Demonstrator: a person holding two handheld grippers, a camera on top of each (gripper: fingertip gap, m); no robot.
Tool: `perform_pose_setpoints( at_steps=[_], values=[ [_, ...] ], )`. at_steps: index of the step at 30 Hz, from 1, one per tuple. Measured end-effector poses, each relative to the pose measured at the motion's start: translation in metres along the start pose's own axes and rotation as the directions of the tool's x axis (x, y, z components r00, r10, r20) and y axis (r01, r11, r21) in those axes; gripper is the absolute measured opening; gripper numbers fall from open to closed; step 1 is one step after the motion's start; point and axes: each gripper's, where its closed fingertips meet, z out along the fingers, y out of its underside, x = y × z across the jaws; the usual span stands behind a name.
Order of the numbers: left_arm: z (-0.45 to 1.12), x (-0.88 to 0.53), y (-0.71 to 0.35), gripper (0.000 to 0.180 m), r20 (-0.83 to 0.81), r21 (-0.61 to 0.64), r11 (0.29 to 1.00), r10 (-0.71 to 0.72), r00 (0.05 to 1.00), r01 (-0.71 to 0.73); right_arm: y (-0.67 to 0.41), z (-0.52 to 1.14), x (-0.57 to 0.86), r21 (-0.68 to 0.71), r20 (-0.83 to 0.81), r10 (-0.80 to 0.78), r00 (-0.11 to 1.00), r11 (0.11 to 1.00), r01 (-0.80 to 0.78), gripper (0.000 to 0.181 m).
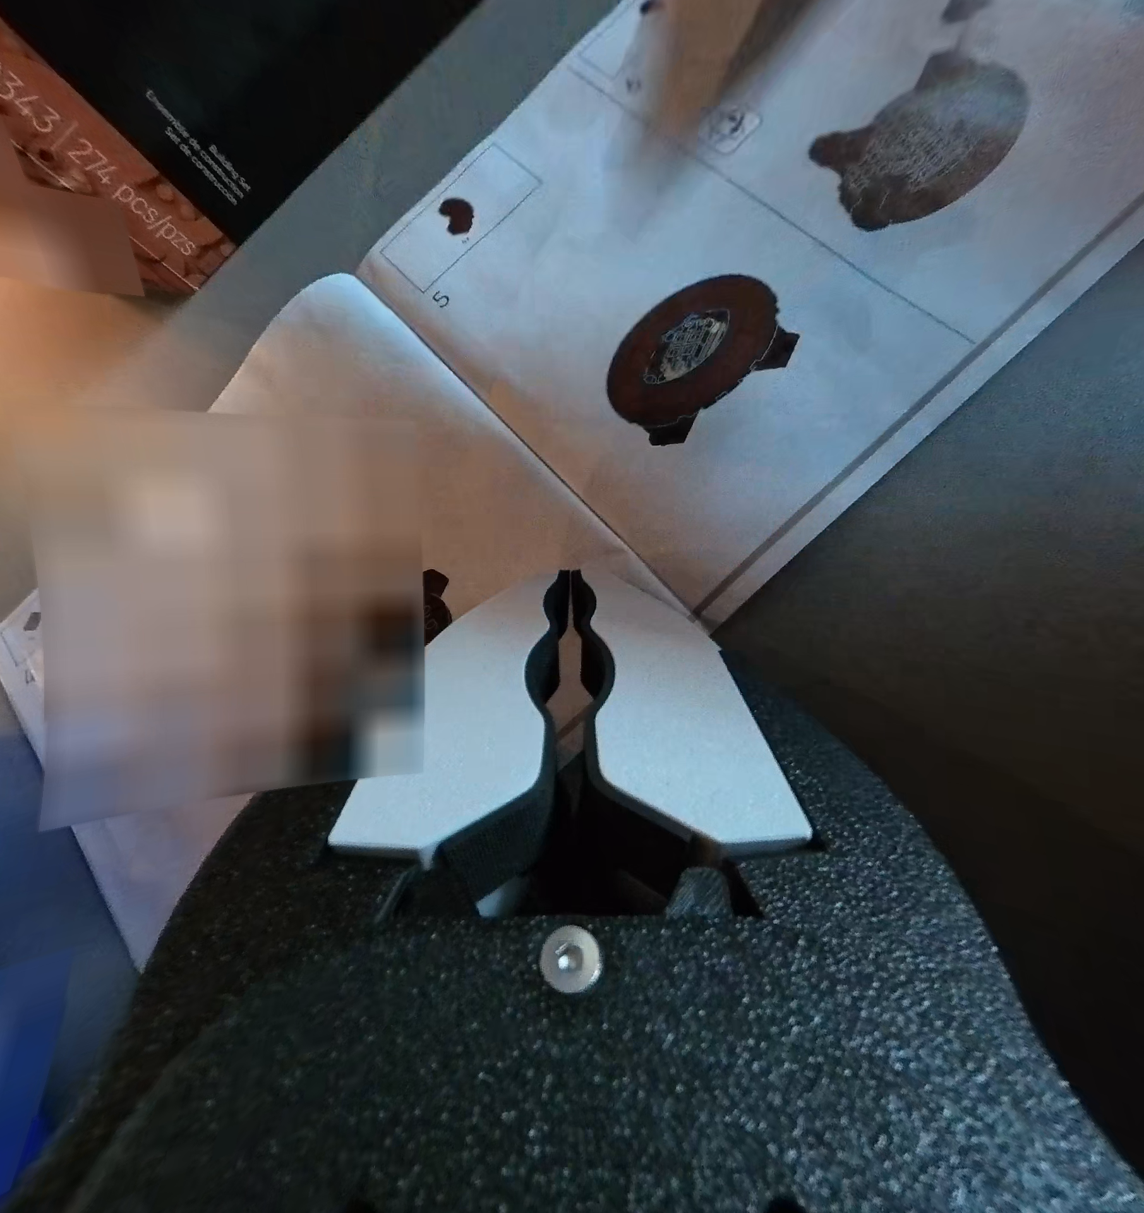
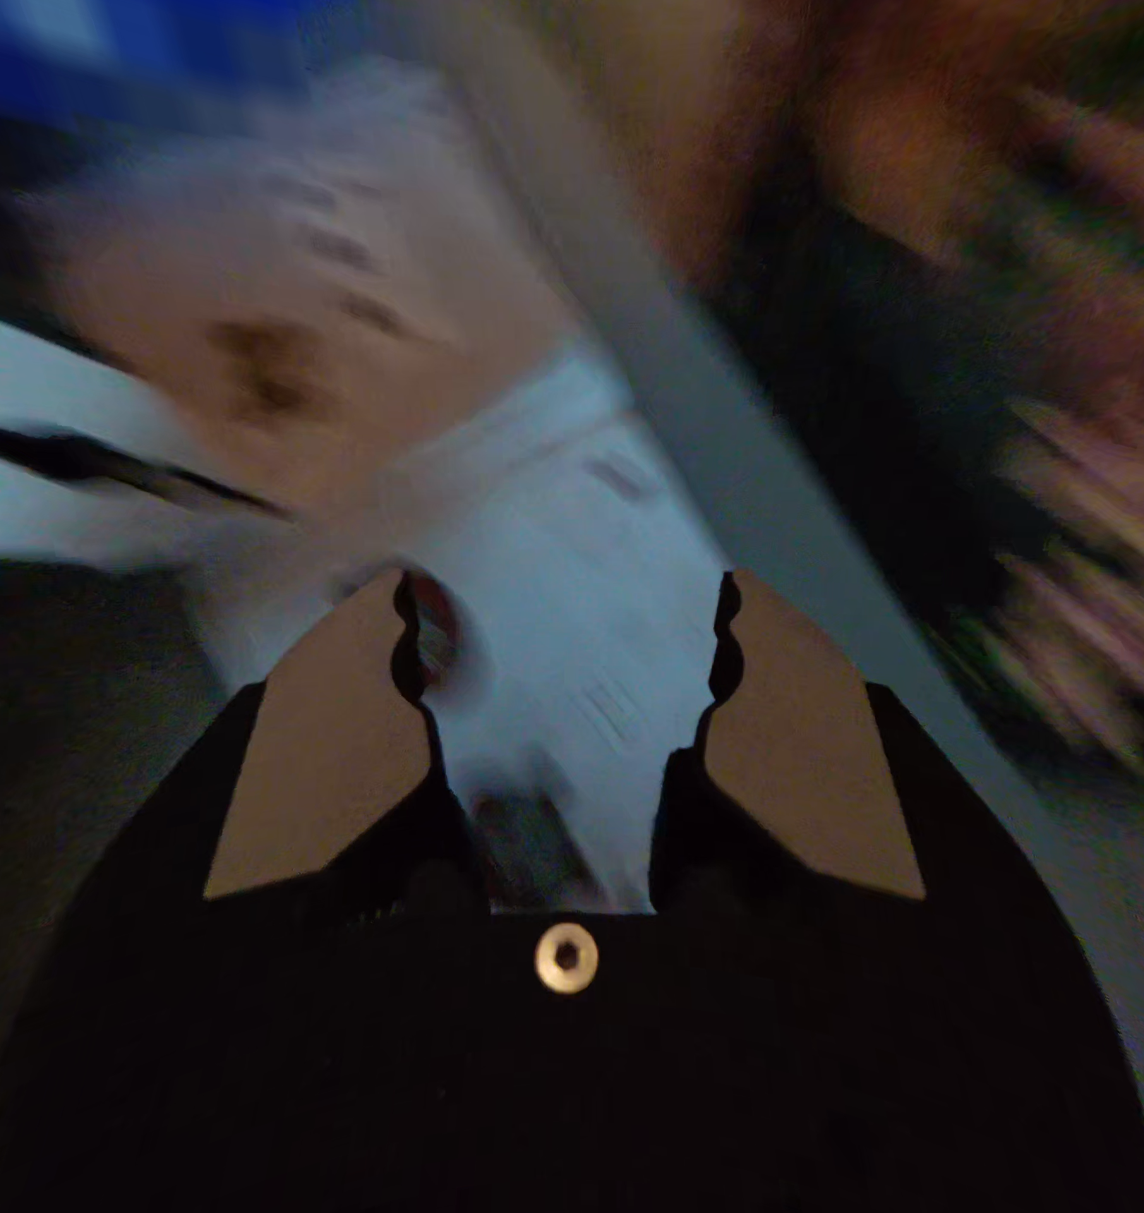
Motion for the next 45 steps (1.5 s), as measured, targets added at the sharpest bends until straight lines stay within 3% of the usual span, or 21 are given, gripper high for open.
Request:
perform_pose_setpoints(
  at_steps=[3, 6, 8, 10, 12, 14, 16, 20, 24, 28, 32, 34, 38, 42, 45],
  values=[
    [0.000, 0.000, 0.000, 0.000, 0.016, -0.001, 1.000, 0.019, 1.000, -0.019, 0.063, -0.065, 0.076, -0.053, -0.274, 0.199, 0.941, 0.974, -0.222, 0.086],
    [0.000, 0.000, 0.000, 0.000, 0.033, -0.005, 0.999, 0.042, 0.999, -0.041, 0.117, -0.086, 0.106, -0.179, -0.392, 0.338, 0.855, 0.884, -0.432, 0.093],
    [-0.001, 0.000, 0.000, 0.000, 0.038, -0.005, 0.999, 0.047, 0.998, -0.047, 0.126, -0.080, 0.113, -0.194, -0.445, 0.341, 0.828, 0.866, -0.461, 0.111],
    [0.000, 0.000, 0.000, 0.000, 0.037, -0.004, 0.999, 0.046, 0.998, -0.046, 0.134, -0.069, 0.113, -0.247, -0.461, 0.324, 0.826, 0.848, -0.470, 0.115],
    [0.000, 0.000, 0.000, 0.000, 0.034, -0.003, 0.999, 0.041, 0.999, -0.041, 0.137, -0.057, 0.110, -0.261, -0.432, 0.351, 0.831, 0.833, -0.487, 0.111],
    [0.000, 0.000, 0.000, 0.000, 0.032, -0.003, 0.999, 0.038, 0.999, -0.038, 0.132, -0.053, 0.106, -0.239, -0.375, 0.391, 0.841, 0.835, -0.495, 0.089],
    [0.000, 0.000, 0.000, 0.000, 0.034, -0.003, 0.999, 0.042, 0.999, -0.042, 0.132, -0.054, 0.107, -0.252, -0.356, 0.361, 0.862, 0.851, -0.461, 0.066],
    [0.000, 0.001, -0.001, 0.000, 0.038, -0.004, 0.999, 0.048, 0.998, -0.048, 0.111, -0.052, 0.096, -0.212, -0.282, 0.326, 0.902, 0.896, -0.390, 0.066],
    [0.000, 0.001, -0.001, 0.000, 0.036, -0.004, 0.999, 0.046, 0.998, -0.046, 0.043, -0.034, 0.032, -0.118, 0.000, 0.092, 0.996, 0.989, -0.091, 0.066],
    [0.000, 0.000, 0.000, 0.000, 0.039, -0.004, 0.999, 0.050, 0.998, -0.050, 0.023, 0.000, -0.021, -0.143, 0.196, -0.175, 0.965, 0.968, 0.204, 0.066],
    [0.000, 0.000, 0.000, 0.000, 0.040, -0.004, 0.999, 0.052, 0.998, -0.052, 0.027, 0.021, -0.034, -0.197, 0.279, -0.261, 0.924, 0.926, 0.321, 0.066],
    [0.000, 0.000, 0.000, 0.000, 0.038, -0.004, 0.999, 0.050, 0.998, -0.050, 0.032, 0.028, -0.031, -0.236, 0.285, -0.277, 0.918, 0.908, 0.347, 0.066],
    [0.000, 0.000, 0.000, 0.000, 0.039, -0.004, 0.999, 0.051, 0.998, -0.051, 0.021, 0.027, -0.029, -0.188, 0.256, -0.228, 0.940, 0.942, 0.279, 0.097],
    [-0.001, 0.000, 0.000, 0.000, 0.037, -0.004, 0.999, 0.050, 0.998, -0.050, 0.009, 0.016, -0.028, -0.075, 0.186, -0.190, 0.964, 0.976, 0.206, 0.090],
    [-0.001, 0.000, -0.001, 0.000, 0.040, -0.004, 0.999, 0.053, 0.998, -0.053, 0.020, 0.009, -0.011, -0.098, 0.041, -0.155, 0.987, 0.983, 0.158, 0.082]
  ],
)
